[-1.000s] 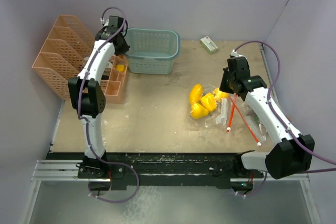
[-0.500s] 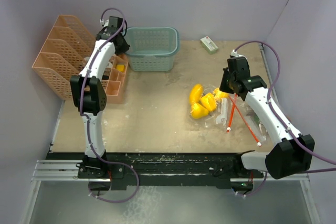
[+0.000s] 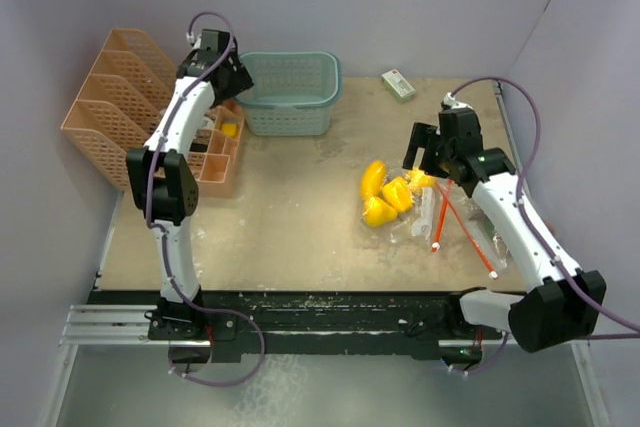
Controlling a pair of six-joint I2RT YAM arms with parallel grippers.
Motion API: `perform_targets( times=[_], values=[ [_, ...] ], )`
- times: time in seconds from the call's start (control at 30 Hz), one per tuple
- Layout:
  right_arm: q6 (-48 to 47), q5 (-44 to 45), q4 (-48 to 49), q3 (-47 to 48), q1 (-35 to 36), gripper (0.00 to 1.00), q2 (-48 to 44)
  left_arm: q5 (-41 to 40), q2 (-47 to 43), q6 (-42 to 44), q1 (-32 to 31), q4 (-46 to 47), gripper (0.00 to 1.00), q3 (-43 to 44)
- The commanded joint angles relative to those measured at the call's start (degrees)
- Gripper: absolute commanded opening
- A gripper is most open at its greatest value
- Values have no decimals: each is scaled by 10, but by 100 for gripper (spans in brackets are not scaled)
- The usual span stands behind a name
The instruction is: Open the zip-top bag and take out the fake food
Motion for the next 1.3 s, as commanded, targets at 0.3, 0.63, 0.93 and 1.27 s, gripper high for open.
perform_targets(
  times=[0.3,0.63,0.93,1.27],
  values=[
    [64,35,-20,9,-12,94,-53,-90,-293,-13,-124,99,80,-214],
    [109,-82,-42,-66,-53,90,-17,-76,-211,-78,-371,78,80,-252],
    [106,-84,-30,-139,-70,81,19,-68,-154,-60,-428,55,79,-206],
    [54,-103,-14,-96,-76,3,73,-74,-210,-84,-437,62,79,-287]
  ],
)
